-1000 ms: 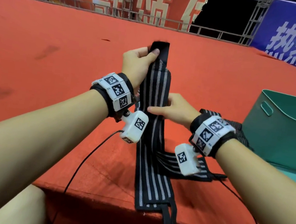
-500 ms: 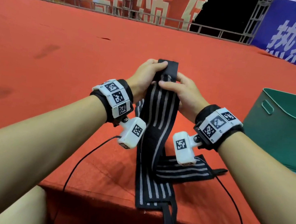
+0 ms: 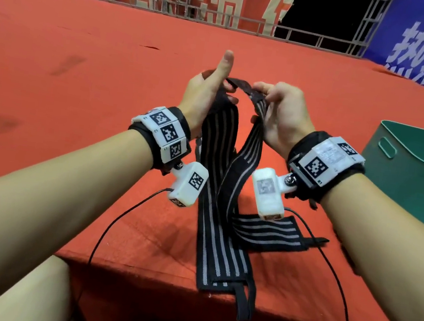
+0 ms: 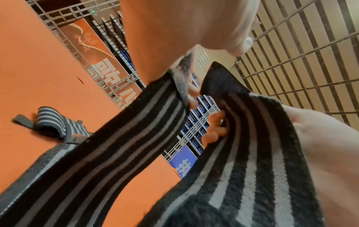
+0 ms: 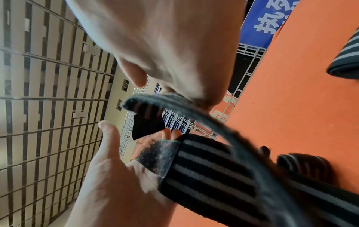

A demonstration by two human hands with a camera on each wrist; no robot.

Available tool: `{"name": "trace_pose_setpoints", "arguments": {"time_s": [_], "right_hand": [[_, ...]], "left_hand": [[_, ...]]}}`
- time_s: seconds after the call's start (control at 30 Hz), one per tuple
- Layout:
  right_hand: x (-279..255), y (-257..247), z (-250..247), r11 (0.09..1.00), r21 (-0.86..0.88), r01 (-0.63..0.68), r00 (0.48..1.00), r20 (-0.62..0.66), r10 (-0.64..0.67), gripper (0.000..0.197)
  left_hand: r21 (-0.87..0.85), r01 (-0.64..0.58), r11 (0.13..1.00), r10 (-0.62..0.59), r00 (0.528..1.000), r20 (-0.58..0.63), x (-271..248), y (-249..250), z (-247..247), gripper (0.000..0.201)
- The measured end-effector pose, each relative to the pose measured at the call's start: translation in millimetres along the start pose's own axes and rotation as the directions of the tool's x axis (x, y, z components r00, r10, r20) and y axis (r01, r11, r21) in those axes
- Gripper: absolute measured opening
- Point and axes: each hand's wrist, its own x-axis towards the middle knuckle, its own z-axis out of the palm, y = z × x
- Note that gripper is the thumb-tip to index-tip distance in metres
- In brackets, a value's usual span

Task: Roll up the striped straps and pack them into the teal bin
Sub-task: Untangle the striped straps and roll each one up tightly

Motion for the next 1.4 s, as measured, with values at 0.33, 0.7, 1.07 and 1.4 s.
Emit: {"name": "trace_pose_setpoints", "arguments": {"time_s": [0.33, 0.7, 1.07, 1.4], "right_hand": [[3.1, 16.4, -5.8, 0.967, -0.149, 0.207, 0.977, -0.015, -0.211, 0.037], [-7.7, 40.5, -23.3, 0.803, -0.578, 0.146, 0.989, 0.097, -0.11, 0.034], [-19.2, 25.3, -37.0, 0.799, -0.568, 0.198, 0.93, 0.366, 0.03, 0.028], [-34.2, 42.5, -33.6, 0.779, -0.618, -0.106, 0.866, 0.328, 0.378, 0.022]], "left_hand": [[-0.195, 0.114, 0.974, -0.101, 0.992, 0.076, -15.6, -7.1, 5.1, 0.039], [-0.012, -0.177, 0.984, 0.174, 0.979, -0.101, 13.3, 11.6, -3.7, 0.024], [-0.178, -0.115, 0.977, 0.081, 0.979, -0.187, 26.5, 2.1, -18.2, 0.019], [-0.197, -0.142, 0.97, 0.093, 0.967, -0.237, 44.1, 8.4, -25.2, 0.021]]}}
